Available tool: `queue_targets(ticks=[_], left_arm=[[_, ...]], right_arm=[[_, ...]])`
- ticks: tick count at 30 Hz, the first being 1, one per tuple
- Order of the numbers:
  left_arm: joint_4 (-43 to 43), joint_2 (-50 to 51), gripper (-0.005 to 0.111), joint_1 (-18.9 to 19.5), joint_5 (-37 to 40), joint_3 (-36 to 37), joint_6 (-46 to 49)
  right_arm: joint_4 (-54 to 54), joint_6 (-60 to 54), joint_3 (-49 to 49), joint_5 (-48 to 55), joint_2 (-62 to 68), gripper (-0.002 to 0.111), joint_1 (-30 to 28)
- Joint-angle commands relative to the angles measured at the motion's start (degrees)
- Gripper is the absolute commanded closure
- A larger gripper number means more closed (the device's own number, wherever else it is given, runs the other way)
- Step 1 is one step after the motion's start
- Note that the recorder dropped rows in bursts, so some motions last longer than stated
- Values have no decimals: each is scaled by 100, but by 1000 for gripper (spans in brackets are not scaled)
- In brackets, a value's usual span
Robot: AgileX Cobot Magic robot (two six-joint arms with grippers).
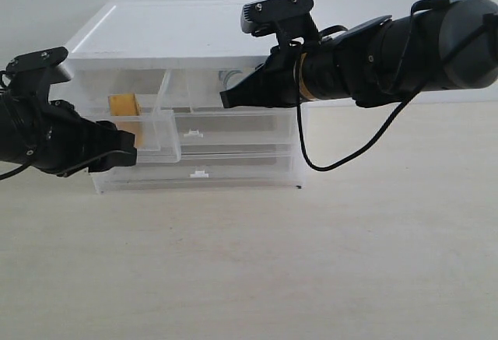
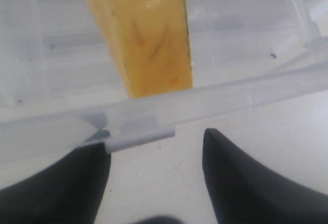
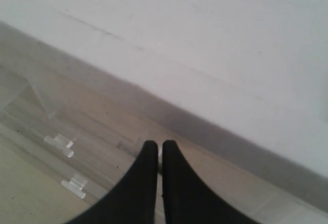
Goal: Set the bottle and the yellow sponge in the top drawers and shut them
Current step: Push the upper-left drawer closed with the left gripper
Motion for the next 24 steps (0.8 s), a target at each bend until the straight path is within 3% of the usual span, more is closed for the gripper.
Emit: queue_targets(ticks=[1,6,24], left_arm=[[-59,-7,56,-14,-638,-167,73],[-59,-7,56,-14,-1068,-177,140],[-59,63,56,-14,-1063,-634,229]], right_arm=[[2,-64,-71,-199,9,108,3],[2,-64,-71,-199,9,108,3],[2,-53,-71,-212,9,108,3]])
